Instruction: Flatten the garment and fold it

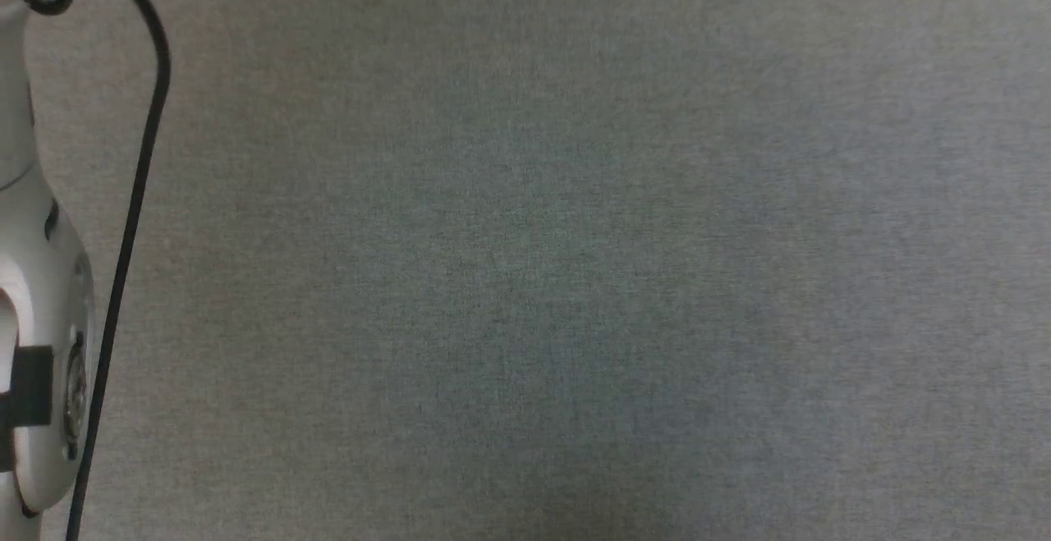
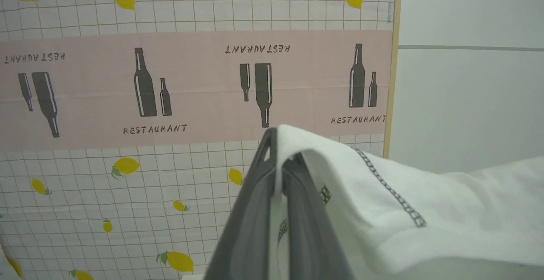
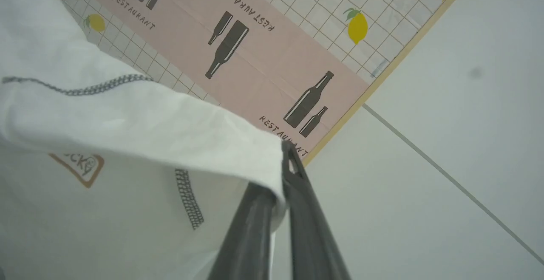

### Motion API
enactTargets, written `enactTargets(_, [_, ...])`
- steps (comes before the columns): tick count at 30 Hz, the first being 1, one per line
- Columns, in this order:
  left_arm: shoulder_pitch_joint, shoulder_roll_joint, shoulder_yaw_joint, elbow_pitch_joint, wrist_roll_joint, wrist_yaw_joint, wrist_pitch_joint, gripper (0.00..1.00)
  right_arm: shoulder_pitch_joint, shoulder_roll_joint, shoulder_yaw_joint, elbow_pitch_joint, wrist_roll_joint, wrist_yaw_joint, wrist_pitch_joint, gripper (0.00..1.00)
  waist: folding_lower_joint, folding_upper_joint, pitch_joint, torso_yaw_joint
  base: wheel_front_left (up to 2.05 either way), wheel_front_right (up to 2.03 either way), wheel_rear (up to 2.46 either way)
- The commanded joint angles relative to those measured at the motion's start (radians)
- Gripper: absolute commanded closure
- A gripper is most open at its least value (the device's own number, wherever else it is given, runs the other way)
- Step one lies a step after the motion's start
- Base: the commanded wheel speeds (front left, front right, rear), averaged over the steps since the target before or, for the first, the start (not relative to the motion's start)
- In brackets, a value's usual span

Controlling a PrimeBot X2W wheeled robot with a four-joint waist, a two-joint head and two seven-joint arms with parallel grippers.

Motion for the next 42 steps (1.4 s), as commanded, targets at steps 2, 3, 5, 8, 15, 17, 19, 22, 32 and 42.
enactTargets(2, [-0.012, -0.011, 0.000, 0.043, 0.018, 0.001, -0.089, 1.00, -0.032, 0.016, 0.018, 0.068, -0.037, -0.002, -0.051, 1.00, -0.0002, 0.0000, 0.101, 0.035, 0.00, 0.00, 0.00])
enactTargets(3, [-0.009, -0.013, 0.003, 0.057, 0.021, 0.003, -0.122, 1.00, -0.039, 0.020, 0.024, 0.090, -0.048, -0.002, -0.068, 1.00, -0.0002, 0.0000, 0.111, 0.037, 0.00, 0.00, 0.00])
enactTargets(5, [0.002, -0.015, 0.002, 0.086, 0.029, 0.000, -0.188, 1.00, -0.047, 0.026, 0.034, 0.131, -0.065, -0.002, -0.103, 1.00, -0.0002, 0.0000, 0.134, 0.045, 0.00, 0.00, 0.00])
enactTargets(8, [0.025, -0.012, 0.000, 0.122, 0.035, -0.009, -0.267, 1.00, -0.039, 0.017, 0.058, 0.173, -0.070, -0.002, -0.150, 1.00, -0.0002, 0.0000, 0.170, 0.055, 0.00, 0.00, 0.00])
enactTargets(15, [0.131, -0.003, -0.031, 0.106, 0.020, -0.071, -0.344, 1.00, 0.059, -0.060, 0.108, 0.142, 0.008, -0.002, -0.232, 1.00, -0.0002, 0.0000, 0.197, 0.070, 0.00, 0.00, 0.00])
enactTargets(17, [0.190, 0.004, -0.045, 0.063, 0.015, -0.084, -0.345, 1.00, 0.115, -0.101, 0.115, 0.086, 0.051, -0.002, -0.236, 1.00, -0.0002, 0.0000, 0.191, 0.072, 0.00, 0.00, 0.00])
enactTargets(19, [0.261, 0.014, -0.051, 0.000, 0.012, -0.082, -0.345, 1.00, 0.180, -0.144, 0.107, 0.017, 0.093, -0.002, -0.231, 1.00, -0.0002, 0.0000, 0.181, 0.072, 0.00, 0.00, 0.00])
enactTargets(22, [0.406, 0.036, -0.062, -0.133, 0.009, -0.068, -0.332, 1.00, 0.317, -0.214, 0.061, -0.117, 0.149, -0.002, -0.211, 1.00, -0.0002, 0.0000, 0.157, 0.071, 0.00, 0.00, 0.00])
enactTargets(32, [0.934, 0.110, -0.107, -0.568, 0.056, 0.065, -0.264, 1.00, 0.896, -0.241, -0.265, -0.539, 0.159, -0.002, -0.094, 1.00, -0.0002, 0.0000, 0.044, 0.058, 0.00, 0.00, 0.00])
enactTargets(42, [1.310, 0.137, -0.196, -0.615, 0.016, 0.128, -0.133, 1.00, 1.406, -0.086, -0.400, -0.693, 0.079, -0.002, -0.051, 1.00, -0.0002, 0.0000, -0.063, 0.043, 0.00, 0.00, 0.00])
